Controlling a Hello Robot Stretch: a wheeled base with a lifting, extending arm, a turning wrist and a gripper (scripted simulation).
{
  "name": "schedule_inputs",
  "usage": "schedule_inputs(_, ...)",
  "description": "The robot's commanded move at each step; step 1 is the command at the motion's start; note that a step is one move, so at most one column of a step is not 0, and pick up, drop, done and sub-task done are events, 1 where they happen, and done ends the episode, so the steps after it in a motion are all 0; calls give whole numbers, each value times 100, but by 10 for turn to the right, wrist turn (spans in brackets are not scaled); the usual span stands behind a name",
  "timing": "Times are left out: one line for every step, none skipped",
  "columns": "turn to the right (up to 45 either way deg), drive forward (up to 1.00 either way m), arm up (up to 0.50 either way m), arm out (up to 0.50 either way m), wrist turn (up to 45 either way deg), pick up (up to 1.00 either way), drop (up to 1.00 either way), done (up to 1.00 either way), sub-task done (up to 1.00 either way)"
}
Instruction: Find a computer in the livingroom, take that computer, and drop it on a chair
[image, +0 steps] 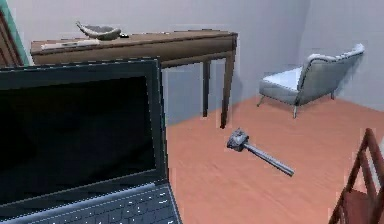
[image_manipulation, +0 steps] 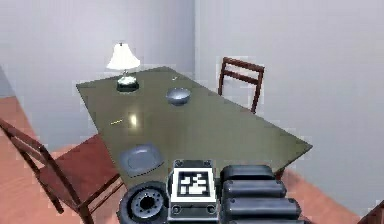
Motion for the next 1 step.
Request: schedule_inputs(450, 0, 0, 0, 0, 0, 0, 0, 0)
